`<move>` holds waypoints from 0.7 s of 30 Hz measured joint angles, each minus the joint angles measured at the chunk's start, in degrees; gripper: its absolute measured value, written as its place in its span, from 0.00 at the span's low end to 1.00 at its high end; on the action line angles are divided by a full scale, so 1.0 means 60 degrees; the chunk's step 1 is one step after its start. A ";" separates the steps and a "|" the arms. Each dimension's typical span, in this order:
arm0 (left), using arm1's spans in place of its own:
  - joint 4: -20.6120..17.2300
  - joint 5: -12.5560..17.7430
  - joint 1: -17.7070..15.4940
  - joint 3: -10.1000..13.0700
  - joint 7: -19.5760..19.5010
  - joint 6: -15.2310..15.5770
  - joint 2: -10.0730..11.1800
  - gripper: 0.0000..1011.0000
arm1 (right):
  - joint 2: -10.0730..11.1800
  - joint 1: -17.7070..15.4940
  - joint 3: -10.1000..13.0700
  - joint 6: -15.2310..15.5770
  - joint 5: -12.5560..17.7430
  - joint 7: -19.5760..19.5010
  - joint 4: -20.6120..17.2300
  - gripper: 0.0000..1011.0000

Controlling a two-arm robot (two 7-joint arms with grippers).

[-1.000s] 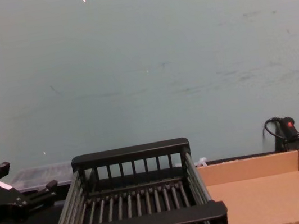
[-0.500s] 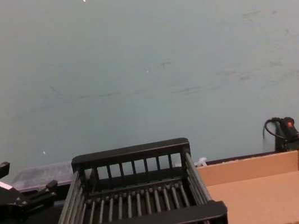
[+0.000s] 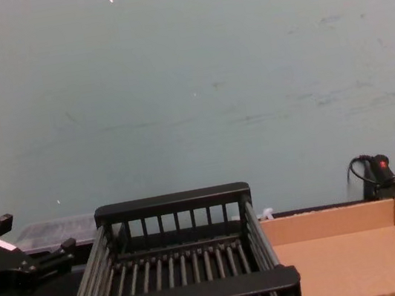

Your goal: Pick up the white tape and place it into the black box , Pick up the silver tape and place it into the brown box.

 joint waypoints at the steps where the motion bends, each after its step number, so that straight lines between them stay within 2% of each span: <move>1: 0.0000 0.0001 0.0001 0.0000 0.0000 0.0000 0.0000 0.99 | -0.0031 -0.0016 0.0035 -0.0012 -0.0004 0.0061 0.0005 0.09; 10: 0.0000 0.0000 0.0001 0.0000 0.0000 0.0000 -0.0001 0.99 | -0.0107 -0.0106 0.0165 -0.0447 -0.0051 0.0491 0.0004 0.09; 21: 0.0000 0.0000 0.0000 0.0000 0.0000 0.0000 0.0000 0.99 | -0.0097 -0.0200 0.0232 -0.1313 -0.0051 0.0973 -0.0167 0.09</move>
